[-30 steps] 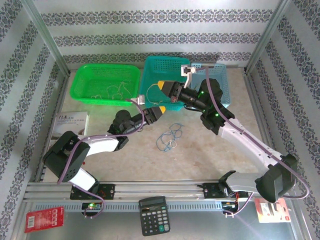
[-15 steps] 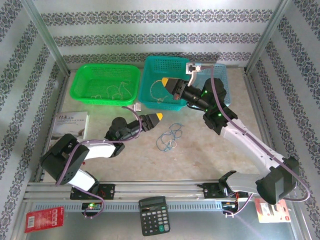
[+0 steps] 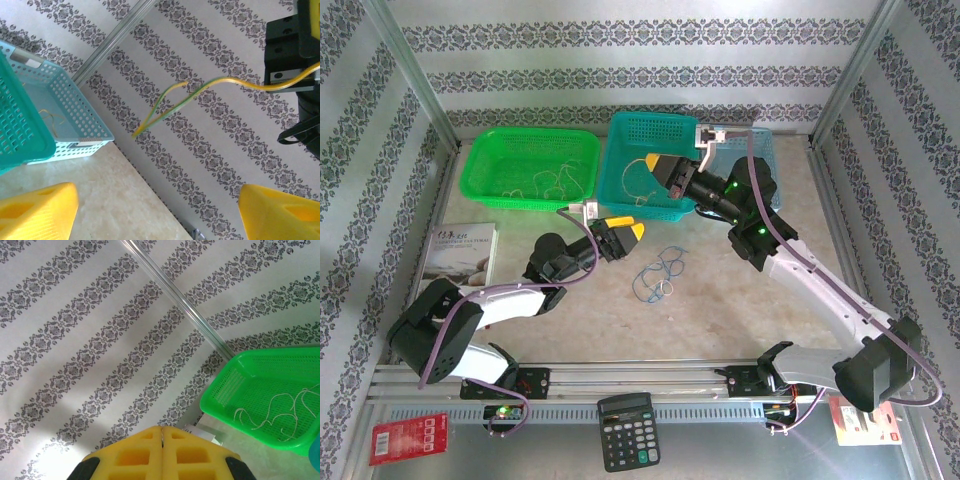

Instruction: Untangle the cables

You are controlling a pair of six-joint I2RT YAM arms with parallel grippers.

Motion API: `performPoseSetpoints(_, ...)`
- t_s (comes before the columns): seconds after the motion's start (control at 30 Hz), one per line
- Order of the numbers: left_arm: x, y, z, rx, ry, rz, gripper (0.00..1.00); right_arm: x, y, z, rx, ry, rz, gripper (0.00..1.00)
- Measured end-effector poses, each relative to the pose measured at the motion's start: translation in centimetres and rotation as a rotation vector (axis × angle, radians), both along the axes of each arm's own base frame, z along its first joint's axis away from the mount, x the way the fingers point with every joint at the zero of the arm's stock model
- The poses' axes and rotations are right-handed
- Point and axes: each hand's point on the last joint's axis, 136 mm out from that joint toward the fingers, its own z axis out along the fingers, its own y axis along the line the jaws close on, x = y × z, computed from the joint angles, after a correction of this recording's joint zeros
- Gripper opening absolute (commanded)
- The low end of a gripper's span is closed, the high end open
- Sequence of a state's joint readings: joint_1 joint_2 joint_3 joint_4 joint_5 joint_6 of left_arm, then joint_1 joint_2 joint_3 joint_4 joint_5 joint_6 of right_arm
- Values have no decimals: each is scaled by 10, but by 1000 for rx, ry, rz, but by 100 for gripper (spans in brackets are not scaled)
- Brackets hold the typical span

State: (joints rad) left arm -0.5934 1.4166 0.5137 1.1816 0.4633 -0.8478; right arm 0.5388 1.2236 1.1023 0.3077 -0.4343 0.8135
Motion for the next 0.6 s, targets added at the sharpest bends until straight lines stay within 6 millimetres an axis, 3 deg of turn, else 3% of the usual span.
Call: performPoseSetpoints(0.6, 17, -7, 20, -15, -46, 2, 82, -11, 4, 7, 27, -4, 22, 0)
